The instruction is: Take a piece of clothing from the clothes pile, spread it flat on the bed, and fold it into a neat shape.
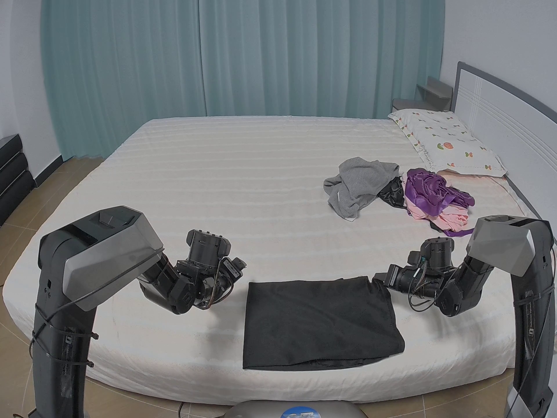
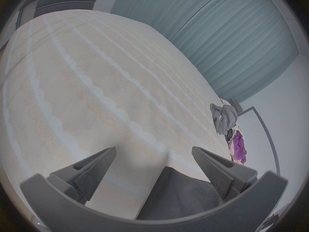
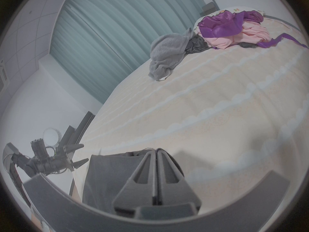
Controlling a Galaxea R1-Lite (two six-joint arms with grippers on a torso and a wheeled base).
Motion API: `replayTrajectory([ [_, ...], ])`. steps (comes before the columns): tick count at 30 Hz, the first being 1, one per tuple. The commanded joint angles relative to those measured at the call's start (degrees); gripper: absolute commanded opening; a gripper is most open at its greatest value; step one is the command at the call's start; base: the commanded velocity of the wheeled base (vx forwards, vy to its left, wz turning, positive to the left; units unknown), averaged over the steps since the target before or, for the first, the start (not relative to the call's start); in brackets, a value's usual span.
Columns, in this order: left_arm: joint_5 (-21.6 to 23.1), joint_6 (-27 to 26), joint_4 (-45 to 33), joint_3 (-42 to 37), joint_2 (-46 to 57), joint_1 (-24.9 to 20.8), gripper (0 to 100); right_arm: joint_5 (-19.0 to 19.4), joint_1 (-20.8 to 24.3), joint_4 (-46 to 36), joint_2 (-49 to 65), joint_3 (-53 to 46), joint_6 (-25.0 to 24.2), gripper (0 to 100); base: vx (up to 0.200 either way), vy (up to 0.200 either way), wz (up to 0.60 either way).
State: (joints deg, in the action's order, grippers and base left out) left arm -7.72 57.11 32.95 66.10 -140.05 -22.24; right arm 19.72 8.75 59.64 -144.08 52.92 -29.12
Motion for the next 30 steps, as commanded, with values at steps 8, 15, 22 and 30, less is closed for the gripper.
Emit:
replayTrajectory([
  [8, 0.0, 0.0, 0.0, -0.1, -0.1, -0.1, 100, -1.6, -1.8, 0.6, -0.2, 1.1, -1.3, 0, 0.000, 0.000, 0.00],
  [15, 0.0, 0.1, 0.0, -0.1, 0.0, -0.1, 100, -1.7, -2.1, 0.6, -0.2, 1.2, -1.3, 0, 0.000, 0.000, 0.00],
  [22, 0.1, 0.3, 0.0, -0.1, 0.2, 0.0, 100, -1.7, -2.2, 0.1, -0.1, 1.0, -1.3, 100, 0.000, 0.000, 0.00],
  [30, 3.8, -1.2, 0.0, -3.3, 1.8, -0.2, 100, -1.5, -4.2, 1.0, 8.6, -8.4, -1.9, 100, 0.000, 0.000, 0.00],
])
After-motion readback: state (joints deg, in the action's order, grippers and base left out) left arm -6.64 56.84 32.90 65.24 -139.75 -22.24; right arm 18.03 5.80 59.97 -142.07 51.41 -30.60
